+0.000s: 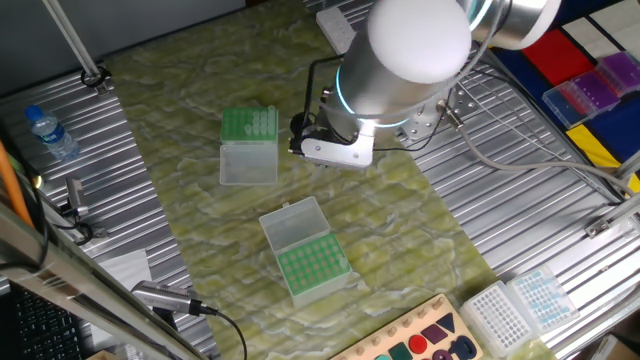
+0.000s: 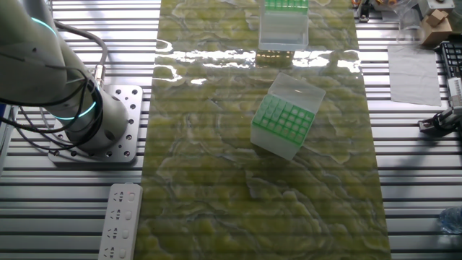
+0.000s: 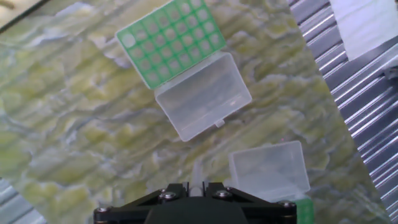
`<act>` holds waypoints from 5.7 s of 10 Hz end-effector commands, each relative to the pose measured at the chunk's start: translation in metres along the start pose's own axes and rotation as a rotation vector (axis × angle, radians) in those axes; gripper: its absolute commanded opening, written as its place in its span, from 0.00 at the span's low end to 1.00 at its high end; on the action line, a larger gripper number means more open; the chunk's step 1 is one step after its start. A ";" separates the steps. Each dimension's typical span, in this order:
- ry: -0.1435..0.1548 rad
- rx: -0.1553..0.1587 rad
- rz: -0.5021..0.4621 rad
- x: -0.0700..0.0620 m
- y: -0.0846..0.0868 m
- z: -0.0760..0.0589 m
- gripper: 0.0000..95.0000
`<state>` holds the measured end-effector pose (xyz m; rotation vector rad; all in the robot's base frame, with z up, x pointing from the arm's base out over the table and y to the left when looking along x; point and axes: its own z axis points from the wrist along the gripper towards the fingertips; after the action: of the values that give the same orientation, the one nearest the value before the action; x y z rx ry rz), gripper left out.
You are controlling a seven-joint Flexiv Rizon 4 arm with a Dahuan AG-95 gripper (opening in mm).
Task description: Transfer all large pipette tips from one holder to another
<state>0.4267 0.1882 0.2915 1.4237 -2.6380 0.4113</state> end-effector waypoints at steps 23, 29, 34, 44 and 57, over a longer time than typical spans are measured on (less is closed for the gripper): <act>-0.153 -0.210 -0.187 0.096 -0.051 0.024 0.00; -0.108 -0.266 -0.178 0.096 -0.051 0.024 0.00; -0.084 -0.275 -0.022 0.096 -0.051 0.024 0.00; -0.073 -0.301 0.092 0.130 -0.099 0.026 0.00; -0.060 -0.254 0.094 0.145 -0.174 0.073 0.00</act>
<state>0.4940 -0.0389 0.2858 1.2542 -2.6910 0.0379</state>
